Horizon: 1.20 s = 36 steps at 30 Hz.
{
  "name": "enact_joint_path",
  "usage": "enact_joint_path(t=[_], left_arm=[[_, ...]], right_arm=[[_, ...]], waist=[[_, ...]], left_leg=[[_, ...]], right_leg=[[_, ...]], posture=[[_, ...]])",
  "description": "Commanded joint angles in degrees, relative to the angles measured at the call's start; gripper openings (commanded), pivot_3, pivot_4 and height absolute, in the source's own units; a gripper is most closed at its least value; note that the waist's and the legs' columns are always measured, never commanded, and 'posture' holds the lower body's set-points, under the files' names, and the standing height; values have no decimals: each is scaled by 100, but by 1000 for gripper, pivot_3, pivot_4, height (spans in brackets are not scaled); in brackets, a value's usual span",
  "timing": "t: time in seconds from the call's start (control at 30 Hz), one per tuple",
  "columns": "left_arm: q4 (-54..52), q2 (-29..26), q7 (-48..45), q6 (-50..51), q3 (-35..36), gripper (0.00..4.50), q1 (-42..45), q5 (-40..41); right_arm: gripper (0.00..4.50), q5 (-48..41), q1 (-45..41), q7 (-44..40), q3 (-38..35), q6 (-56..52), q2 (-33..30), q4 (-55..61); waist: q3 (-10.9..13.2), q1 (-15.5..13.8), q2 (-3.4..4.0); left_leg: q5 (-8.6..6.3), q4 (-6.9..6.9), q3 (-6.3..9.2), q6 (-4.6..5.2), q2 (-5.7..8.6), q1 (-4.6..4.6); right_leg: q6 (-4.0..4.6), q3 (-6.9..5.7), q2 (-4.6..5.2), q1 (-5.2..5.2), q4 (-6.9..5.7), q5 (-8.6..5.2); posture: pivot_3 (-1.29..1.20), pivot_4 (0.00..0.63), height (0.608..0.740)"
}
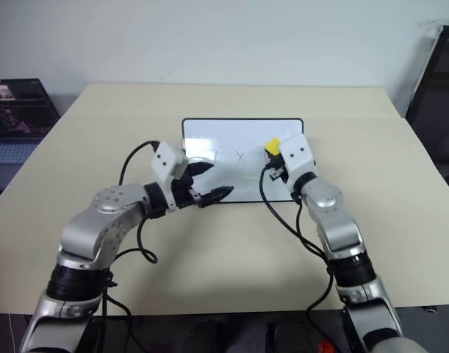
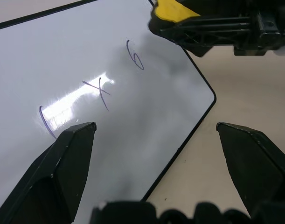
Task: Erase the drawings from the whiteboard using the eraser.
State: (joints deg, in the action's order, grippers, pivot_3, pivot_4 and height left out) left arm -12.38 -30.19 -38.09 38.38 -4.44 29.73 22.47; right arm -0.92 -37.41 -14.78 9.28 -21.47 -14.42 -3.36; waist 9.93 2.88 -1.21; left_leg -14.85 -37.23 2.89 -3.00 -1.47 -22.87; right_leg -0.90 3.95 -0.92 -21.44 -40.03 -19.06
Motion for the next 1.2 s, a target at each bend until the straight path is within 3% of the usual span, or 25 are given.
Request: enact_joint_path(t=[0.03,0.23,0.63,1.03,1.2], left_arm=[[-23,46,13,12,-50,4500,221,-69],[-98,65,7,62,-100,4500,230,-97],[-70,87,-65,0,-98,4500,200,-131],[-194,109,-113,-66,-160,4500,-19,-168],[-290,110,-110,-49,-184,4500,-106,-166]], right_arm=[[1228,240,-509,37,35,550,119,-874],[1228,523,-800,-78,128,833,167,-1811],[1227,853,-84,-952,661,-255,-162,-971],[1216,1265,-949,-94,423,622,-43,-1816],[1215,1277,-979,-308,501,555,-99,-1997]], waist=[[0,6,0],[0,23,0],[-1,29,0],[1,41,-1],[1,39,-1]], left_leg=[[0,0,0,0,0,-1],[1,5,-1,-2,-2,-3],[-1,-68,5,1,1,9],[8,-71,4,7,4,20],[8,-68,5,7,4,6]], right_leg=[[0,0,0,0,0,0],[0,1,1,-4,3,0],[-1,1,0,8,-66,-1],[-2,4,-2,7,-92,2],[-2,4,0,0,-81,1]], posture=[[0,150,740],[0,150,740],[0,150,740],[0,150,740],[0,150,740]])
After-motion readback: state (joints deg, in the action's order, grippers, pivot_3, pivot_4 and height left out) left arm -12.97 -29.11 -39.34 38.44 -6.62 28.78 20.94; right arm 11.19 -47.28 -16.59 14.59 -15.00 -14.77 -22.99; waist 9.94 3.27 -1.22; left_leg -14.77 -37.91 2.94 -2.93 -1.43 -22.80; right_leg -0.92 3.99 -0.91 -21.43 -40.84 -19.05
